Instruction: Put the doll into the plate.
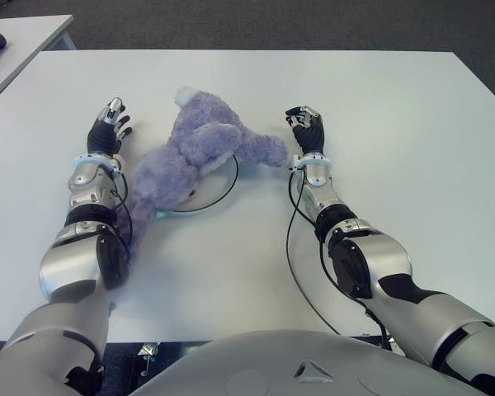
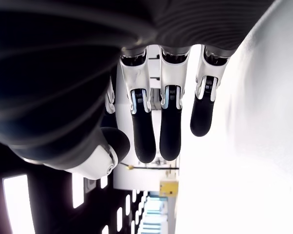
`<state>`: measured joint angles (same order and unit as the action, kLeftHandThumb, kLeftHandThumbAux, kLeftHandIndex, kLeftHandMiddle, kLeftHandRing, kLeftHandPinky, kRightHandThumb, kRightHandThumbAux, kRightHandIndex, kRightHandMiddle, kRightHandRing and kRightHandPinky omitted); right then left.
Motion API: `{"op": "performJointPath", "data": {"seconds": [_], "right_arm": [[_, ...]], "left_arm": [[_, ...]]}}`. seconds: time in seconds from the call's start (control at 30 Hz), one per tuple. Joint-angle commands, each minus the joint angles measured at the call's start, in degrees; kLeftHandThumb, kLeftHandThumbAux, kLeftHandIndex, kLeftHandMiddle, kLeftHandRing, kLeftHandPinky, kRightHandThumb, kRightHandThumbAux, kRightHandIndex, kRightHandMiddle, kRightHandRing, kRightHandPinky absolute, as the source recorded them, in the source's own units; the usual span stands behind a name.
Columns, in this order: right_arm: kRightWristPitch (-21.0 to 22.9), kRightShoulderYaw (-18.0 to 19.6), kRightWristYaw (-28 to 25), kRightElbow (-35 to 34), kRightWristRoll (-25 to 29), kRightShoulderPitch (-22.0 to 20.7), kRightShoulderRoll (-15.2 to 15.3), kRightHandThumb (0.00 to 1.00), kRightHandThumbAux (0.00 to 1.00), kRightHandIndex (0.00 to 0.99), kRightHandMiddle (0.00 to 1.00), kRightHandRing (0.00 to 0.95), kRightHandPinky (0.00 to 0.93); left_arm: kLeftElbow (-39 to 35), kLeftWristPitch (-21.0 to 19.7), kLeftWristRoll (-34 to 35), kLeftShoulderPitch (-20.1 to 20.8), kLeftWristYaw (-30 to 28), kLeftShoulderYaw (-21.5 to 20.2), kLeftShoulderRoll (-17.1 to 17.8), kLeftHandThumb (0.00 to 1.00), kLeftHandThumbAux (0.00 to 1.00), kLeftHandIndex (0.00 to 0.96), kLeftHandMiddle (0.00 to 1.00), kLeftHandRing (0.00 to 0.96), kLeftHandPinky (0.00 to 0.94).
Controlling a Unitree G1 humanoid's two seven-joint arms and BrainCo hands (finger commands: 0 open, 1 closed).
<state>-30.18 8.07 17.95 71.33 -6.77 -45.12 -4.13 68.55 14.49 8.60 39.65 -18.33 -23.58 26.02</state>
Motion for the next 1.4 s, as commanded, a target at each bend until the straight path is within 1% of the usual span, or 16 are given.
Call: {"op": "performJointPath", "data": {"seconds": [0.03, 0.23, 0.4, 0.77, 0.97, 1.2, 1.3, 1.4], "right_arm": [[5.6, 0.8, 0.2, 6.8, 0.2, 12.0, -2.7, 0.683, 0.742, 0.41, 0.367, 0.333, 0.255], [5.7, 0.6, 0.1, 6.8, 0.0, 11.9, -2.5, 0.684, 0.742, 0.411, 0.372, 0.344, 0.278], [6.0, 0.6, 0.2, 6.9, 0.0, 11.9, -2.5, 0.683, 0.742, 0.411, 0.377, 0.349, 0.283], [5.8, 0.5, 0.3, 6.9, -0.1, 11.9, -2.5, 0.685, 0.742, 0.412, 0.381, 0.349, 0.269], [5.9, 0.5, 0.2, 6.9, -0.1, 11.8, -2.5, 0.683, 0.743, 0.41, 0.371, 0.344, 0.272], [6.0, 0.5, 0.3, 6.9, 0.0, 11.8, -2.7, 0.684, 0.742, 0.411, 0.367, 0.341, 0.266], [5.9, 0.6, 0.7, 6.8, 0.1, 11.9, -3.0, 0.686, 0.742, 0.41, 0.365, 0.341, 0.262], [6.0, 0.7, 0.7, 6.8, 0.3, 11.9, -3.0, 0.687, 0.742, 0.41, 0.368, 0.342, 0.259]], "left_arm": [[4.3, -2.5, 1.5, -0.4, -3.1, -0.1, -2.6, 0.0, 0.417, 0.0, 0.016, 0.0, 0.0], [5.1, -2.9, 3.0, -0.5, -2.8, -0.6, -4.4, 0.0, 0.427, 0.0, 0.016, 0.0, 0.0], [5.8, -2.2, 3.4, -1.6, -1.8, -0.4, -8.5, 0.0, 0.425, 0.0, 0.019, 0.0, 0.0], [6.7, -4.0, 5.1, -1.0, -1.7, -0.8, -13.8, 0.0, 0.428, 0.0, 0.013, 0.0, 0.0], [6.6, -4.1, 5.5, -0.6, -2.3, -0.6, -15.4, 0.0, 0.435, 0.0, 0.016, 0.0, 0.0], [6.6, -4.4, 6.3, -0.5, -3.2, -1.0, -16.4, 0.0, 0.441, 0.0, 0.009, 0.0, 0.0], [6.5, -4.2, 7.3, -1.0, -3.8, -1.6, -17.6, 0.0, 0.447, 0.0, 0.008, 0.0, 0.0], [6.4, -4.0, 7.5, -1.2, -3.9, -1.7, -18.0, 0.0, 0.448, 0.0, 0.008, 0.0, 0.0]]}}
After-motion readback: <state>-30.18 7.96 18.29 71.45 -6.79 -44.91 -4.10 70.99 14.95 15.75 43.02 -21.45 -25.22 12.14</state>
